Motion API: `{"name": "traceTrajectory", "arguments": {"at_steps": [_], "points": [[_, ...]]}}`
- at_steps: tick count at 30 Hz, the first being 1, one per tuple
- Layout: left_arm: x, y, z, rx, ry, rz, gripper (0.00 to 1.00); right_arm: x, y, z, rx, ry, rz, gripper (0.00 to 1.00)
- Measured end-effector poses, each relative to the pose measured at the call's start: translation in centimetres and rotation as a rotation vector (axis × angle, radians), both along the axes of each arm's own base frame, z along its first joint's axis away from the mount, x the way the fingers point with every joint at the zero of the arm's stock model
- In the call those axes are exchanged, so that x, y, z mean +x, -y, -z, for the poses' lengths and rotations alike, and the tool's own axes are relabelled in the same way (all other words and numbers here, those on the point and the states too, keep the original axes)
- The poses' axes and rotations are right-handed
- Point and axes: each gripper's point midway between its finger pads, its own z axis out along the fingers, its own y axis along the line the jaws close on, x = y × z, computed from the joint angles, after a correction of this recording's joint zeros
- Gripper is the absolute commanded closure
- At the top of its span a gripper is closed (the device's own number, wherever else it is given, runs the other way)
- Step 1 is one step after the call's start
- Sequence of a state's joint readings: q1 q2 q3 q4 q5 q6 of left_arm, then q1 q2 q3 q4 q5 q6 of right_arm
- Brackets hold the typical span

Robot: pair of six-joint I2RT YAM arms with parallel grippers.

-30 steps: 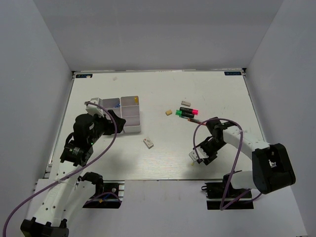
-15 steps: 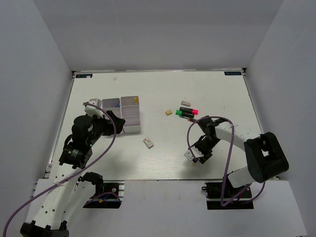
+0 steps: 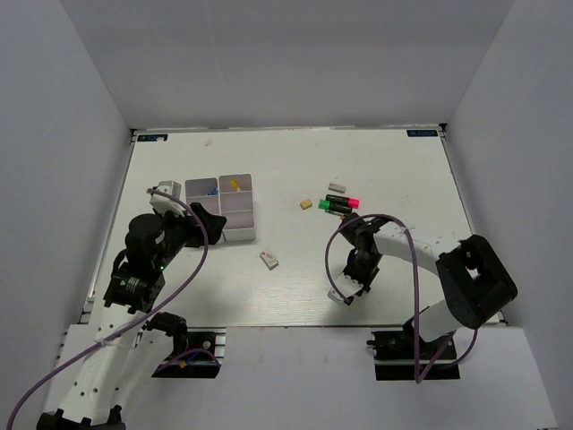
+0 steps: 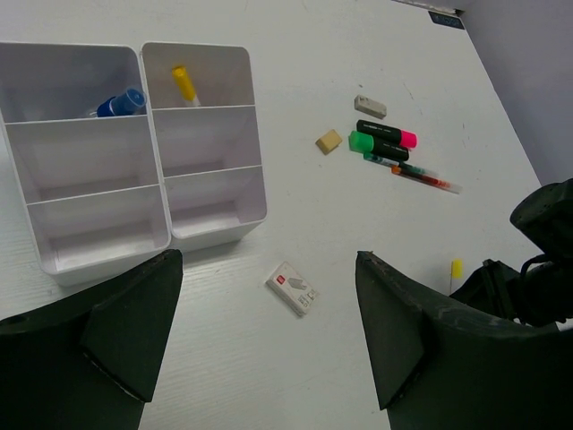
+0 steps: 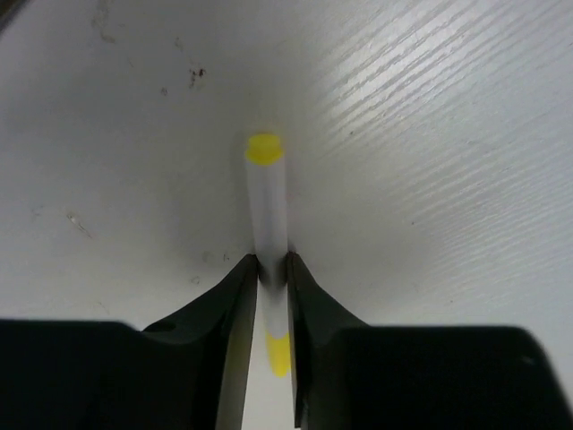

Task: Sort the stationery into containers
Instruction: Pick up the pen from the center of the board, then place the pen in the storage box.

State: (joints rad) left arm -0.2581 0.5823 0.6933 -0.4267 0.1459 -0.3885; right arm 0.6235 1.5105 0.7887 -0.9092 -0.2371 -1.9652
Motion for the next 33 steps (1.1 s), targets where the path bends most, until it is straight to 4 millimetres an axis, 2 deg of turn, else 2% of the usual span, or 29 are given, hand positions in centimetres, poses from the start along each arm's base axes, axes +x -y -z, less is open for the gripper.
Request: {"name": "traceTrajectory", "arguments": {"at_steps": [2,5,8,10,12,14,17,20,24,26,29,33], "points": [[-0.1,0.0,-0.1,-0.001,0.003,0.001,0.12,0.3,0.1,0.0,-0.018,0.019,-0.016,0.90],[-0.1,0.0,-0.2,-0.003,0.008,0.004,0.12,0.8,-0.2,-0.1,-0.034,0.042,-0.036,1.00],[-0.2,0.0,-0.4,-0.005,0.014,0.004,0.12,1.4,-0.9,-0.5,-0.045,0.038,-0.026,1.00],[-0.3,0.0,-0.5,-0.006,0.019,0.004,0.12,2.5,-2.6,-0.8,-0.016,0.028,0.024,1.00],[-0.3,0.0,-0.6,-0.007,0.024,0.004,0.12,4.6,-5.4,-1.7,0.050,0.030,0.117,1.00],[-0.4,-0.1,-0.8,-0.007,0.031,0.004,0.12,7.0,-8.6,-3.7,0.143,0.040,0.206,1.00],[-0.6,-0.2,-1.1,-0.009,0.050,-0.002,0.12,11.4,-14.1,-9.1,0.343,0.076,0.354,1.00],[-1.1,-0.6,-1.4,-0.014,0.081,-0.016,0.12,14.6,-18.5,-14.9,0.534,0.071,0.491,1.00],[-1.8,-1.3,-2.6,-0.025,0.142,-0.042,0.12,17.9,-23.4,-20.9,0.731,-0.001,0.611,1.00],[-2.2,-1.6,-3.2,-0.031,0.172,-0.058,0.12,19.0,-25.3,-22.8,0.804,-0.054,0.656,1.00],[-2.6,-2.1,-4.2,-0.042,0.220,-0.076,0.12,19.9,-27.5,-24.2,0.879,-0.146,0.700,1.00],[-2.8,-2.3,-4.7,-0.050,0.254,-0.087,0.12,20.8,-29.7,-23.9,0.923,-0.248,0.741,1.00]]}}
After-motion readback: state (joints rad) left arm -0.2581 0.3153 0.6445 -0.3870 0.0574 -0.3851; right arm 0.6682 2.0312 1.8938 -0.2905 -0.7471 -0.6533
